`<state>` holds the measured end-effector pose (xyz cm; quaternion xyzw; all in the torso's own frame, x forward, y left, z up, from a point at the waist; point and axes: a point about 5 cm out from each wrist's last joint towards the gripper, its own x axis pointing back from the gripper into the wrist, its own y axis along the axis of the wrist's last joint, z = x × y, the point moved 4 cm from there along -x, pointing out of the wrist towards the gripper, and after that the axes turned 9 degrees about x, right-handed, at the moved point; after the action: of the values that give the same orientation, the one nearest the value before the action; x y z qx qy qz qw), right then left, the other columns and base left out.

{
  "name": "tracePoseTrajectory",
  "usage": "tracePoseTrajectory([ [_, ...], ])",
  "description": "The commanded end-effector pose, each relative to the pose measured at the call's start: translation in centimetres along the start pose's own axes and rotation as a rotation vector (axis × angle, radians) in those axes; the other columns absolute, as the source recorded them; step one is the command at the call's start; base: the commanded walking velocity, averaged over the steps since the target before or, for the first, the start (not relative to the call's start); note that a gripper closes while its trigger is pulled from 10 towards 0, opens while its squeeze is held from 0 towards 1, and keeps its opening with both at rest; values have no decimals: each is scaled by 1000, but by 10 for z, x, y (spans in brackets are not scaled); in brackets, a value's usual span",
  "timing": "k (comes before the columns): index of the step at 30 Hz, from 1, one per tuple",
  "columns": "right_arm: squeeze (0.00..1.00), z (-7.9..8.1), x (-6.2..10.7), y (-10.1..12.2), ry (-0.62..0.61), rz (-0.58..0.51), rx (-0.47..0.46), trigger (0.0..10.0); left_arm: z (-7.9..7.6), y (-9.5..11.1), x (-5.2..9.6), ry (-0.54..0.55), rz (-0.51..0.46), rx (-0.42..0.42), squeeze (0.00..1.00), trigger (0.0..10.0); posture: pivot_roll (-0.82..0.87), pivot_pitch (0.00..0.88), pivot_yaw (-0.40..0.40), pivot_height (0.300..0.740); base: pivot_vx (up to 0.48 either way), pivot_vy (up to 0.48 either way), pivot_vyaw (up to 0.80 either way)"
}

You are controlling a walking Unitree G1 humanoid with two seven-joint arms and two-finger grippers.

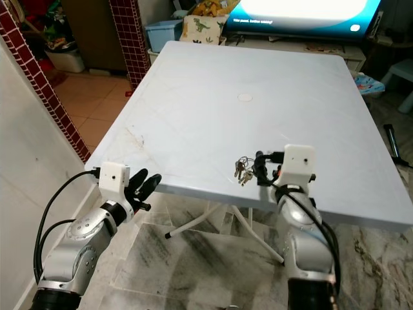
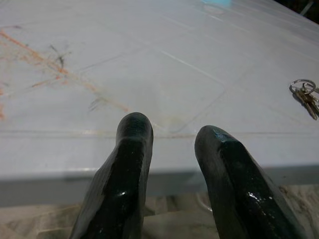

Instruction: Hang keys on a hook

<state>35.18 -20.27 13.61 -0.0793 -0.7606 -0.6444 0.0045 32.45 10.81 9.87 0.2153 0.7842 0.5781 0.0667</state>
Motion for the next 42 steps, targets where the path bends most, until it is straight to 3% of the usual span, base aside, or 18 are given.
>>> tracePoseTrajectory([
  [1, 0, 0, -5, -3, 12, 14, 4, 10000, -1, 2, 2, -13, -1, -3, 0, 10000, -93, 115, 13, 740, 0, 0, 0],
  [7, 0, 5, -13, -1, 62, 15, -34, 10000, -1, 3, 4, -11, 0, -5, 0, 10000, -82, 128, 12, 740, 0, 0, 0],
  [16, 0, 13, -13, 10, 71, -69, 60, 10000, -2, 3, 4, -10, 2, -9, 0, 10000, -80, 133, 17, 740, 0, 0, 0],
  [19, 0, 20, -9, 11, 115, -92, 27, 10000, -2, 2, 5, -10, 5, -10, 0, 10000, -82, 138, 17, 740, 0, 0, 0],
  [23, 0, 22, -7, 8, 111, -88, 53, 10000, -2, 2, 5, -7, 6, -12, 0, 10000, -82, 138, 17, 740, 0, 0, 0],
  [30, 0, 29, -3, -13, 160, 17, -10, 10000, -2, 1, 5, -4, 10, -15, 0, 10000, -82, 139, 16, 740, 0, 0, 0],
  [37, 0, 30, -3, -14, 170, 21, -62, 10000, -2, 1, 5, -2, 12, -18, 0, 10000, -81, 138, 17, 740, 0, 0, 0],
  [38, 0, 30, -3, -15, 169, 29, -67, 2314, -2, 1, 5, -1, 12, -18, 0, 10000, -81, 138, 17, 740, 0, 0, 0],
  [39, 0, 30, -3, -17, 170, 36, -70, 2314, -2, 1, 5, -1, 12, -19, 0, 10000, -81, 138, 17, 740, 0, 0, 0],
  [40, 0, 30, -4, -17, 170, 39, -74, 0, -2, 1, 5, 0, 12, -18, 0, 10000, -79, 138, 14, 740, 0, 0, 0],
  [42, 0, 29, -3, -20, 170, 55, -77, 0, -2, 1, 4, 0, 12, -19, 0, 10000, -79, 138, 14, 740, 0, 0, 0],
])
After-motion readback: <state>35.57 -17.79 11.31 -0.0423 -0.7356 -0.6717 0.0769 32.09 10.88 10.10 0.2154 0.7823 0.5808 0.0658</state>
